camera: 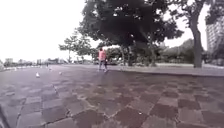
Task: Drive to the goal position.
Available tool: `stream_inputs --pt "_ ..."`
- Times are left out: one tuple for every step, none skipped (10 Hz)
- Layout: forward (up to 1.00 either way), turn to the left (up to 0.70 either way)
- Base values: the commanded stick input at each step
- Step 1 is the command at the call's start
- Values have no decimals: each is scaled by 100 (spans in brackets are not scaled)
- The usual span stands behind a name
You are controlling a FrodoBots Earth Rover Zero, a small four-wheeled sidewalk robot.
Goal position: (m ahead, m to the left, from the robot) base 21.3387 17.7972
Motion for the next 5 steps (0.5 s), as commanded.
stream_inputs --pt "100 0" --pt "100 8" --pt "100 37" --pt "100 36" --pt "100 4"
